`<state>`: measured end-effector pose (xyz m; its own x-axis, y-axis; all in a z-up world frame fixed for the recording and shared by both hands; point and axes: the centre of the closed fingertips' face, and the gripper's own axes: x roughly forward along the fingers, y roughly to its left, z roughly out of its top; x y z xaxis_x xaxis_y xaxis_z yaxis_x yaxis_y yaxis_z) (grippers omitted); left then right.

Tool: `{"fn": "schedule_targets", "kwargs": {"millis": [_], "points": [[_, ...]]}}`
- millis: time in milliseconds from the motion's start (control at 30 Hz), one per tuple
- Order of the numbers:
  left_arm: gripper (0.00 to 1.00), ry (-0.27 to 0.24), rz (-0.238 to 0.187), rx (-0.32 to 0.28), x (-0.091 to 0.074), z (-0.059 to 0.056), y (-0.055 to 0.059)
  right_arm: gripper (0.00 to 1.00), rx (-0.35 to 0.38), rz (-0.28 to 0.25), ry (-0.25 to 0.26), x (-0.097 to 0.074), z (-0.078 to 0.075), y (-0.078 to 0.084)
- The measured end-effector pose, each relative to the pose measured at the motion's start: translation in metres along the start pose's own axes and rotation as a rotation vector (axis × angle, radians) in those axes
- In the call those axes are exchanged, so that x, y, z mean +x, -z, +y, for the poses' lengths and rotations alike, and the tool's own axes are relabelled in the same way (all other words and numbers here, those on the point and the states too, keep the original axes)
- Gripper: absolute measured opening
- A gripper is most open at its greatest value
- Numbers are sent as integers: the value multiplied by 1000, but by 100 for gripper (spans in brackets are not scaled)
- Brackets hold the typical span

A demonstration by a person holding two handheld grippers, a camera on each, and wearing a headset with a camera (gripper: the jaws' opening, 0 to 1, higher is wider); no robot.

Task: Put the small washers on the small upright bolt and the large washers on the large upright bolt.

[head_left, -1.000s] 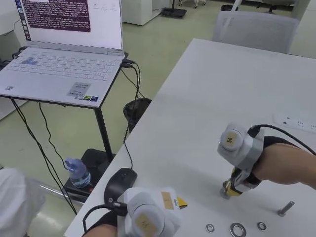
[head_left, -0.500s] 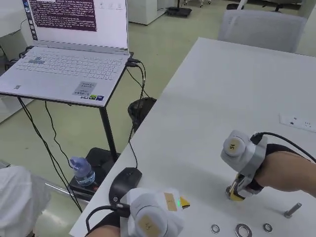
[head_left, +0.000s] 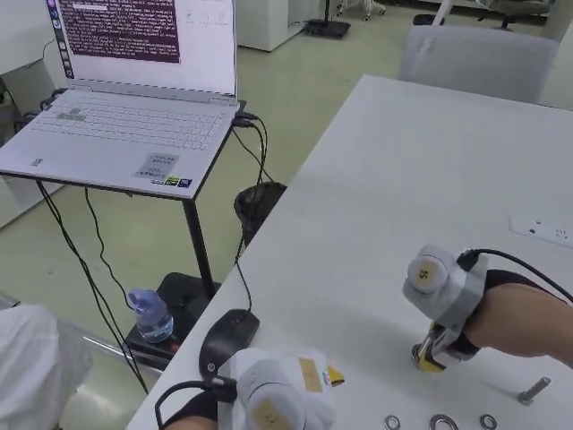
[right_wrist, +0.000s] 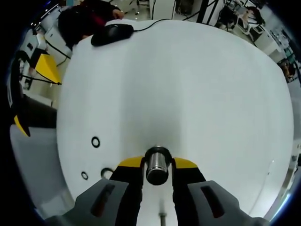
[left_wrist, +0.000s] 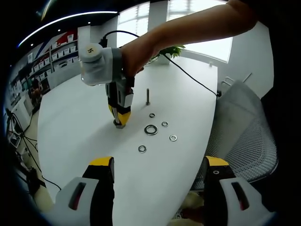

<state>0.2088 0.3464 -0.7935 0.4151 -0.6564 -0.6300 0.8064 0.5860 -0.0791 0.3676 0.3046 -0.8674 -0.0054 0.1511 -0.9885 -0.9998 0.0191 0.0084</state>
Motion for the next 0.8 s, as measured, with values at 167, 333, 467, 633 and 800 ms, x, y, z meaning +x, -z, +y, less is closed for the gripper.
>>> {"fn": "schedule_targets", "kwargs": {"millis": [167, 333, 467, 633, 800], "points": [[77, -2, 3, 5, 0, 0, -1, 30, 6, -26, 16, -4, -7, -2], [77, -5, 6, -6, -1, 0, 0, 33, -9, -53, 8, -14, -8, -2], [77, -7, 7, 1, -1, -1, 0, 34, -18, -72, 2, -25, -12, 0], [77, -7, 2, -2, 0, -2, -2, 35, -35, -79, 5, -34, -13, 7], [77, -13, 3, 6, 0, -3, -5, 34, -66, -71, 21, -42, -13, 16]]}}
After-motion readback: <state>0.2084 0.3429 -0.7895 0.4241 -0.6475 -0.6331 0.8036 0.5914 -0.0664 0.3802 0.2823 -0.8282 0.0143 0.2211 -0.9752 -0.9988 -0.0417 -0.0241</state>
